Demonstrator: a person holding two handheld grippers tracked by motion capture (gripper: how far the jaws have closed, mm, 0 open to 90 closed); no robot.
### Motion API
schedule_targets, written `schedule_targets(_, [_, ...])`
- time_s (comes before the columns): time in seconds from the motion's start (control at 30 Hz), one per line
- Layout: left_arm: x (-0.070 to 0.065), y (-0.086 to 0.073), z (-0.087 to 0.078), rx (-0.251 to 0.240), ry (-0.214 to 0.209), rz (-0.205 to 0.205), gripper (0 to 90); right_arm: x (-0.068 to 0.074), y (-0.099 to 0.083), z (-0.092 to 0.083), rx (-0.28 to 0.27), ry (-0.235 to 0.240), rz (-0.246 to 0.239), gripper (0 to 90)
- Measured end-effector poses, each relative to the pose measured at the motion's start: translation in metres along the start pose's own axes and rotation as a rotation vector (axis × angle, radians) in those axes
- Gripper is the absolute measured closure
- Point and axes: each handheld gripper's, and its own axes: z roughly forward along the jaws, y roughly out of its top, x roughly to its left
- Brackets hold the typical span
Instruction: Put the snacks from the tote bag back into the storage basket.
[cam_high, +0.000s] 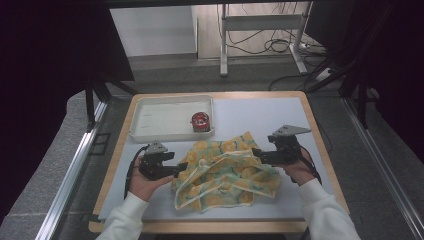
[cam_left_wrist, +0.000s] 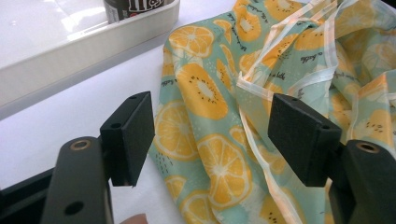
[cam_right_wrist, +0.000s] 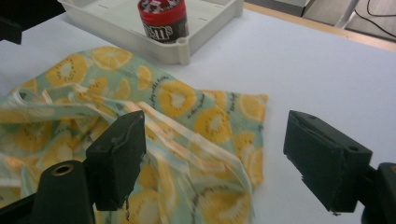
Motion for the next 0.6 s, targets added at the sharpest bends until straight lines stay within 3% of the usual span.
schedule_targets(0.37, [0.002, 0.000, 0.001, 0.002, 0.002, -0.003, 31.6, -0.005, -0.011, -0.004, -0.021, -0.007, 0.007, 21.4])
schedule_targets(0.6, [0.003, 0.000, 0.003, 0.008, 0.005, 0.002, 31.4, -0.009, -0.014, -0.012, -0.042, -0.039, 0.010, 21.0])
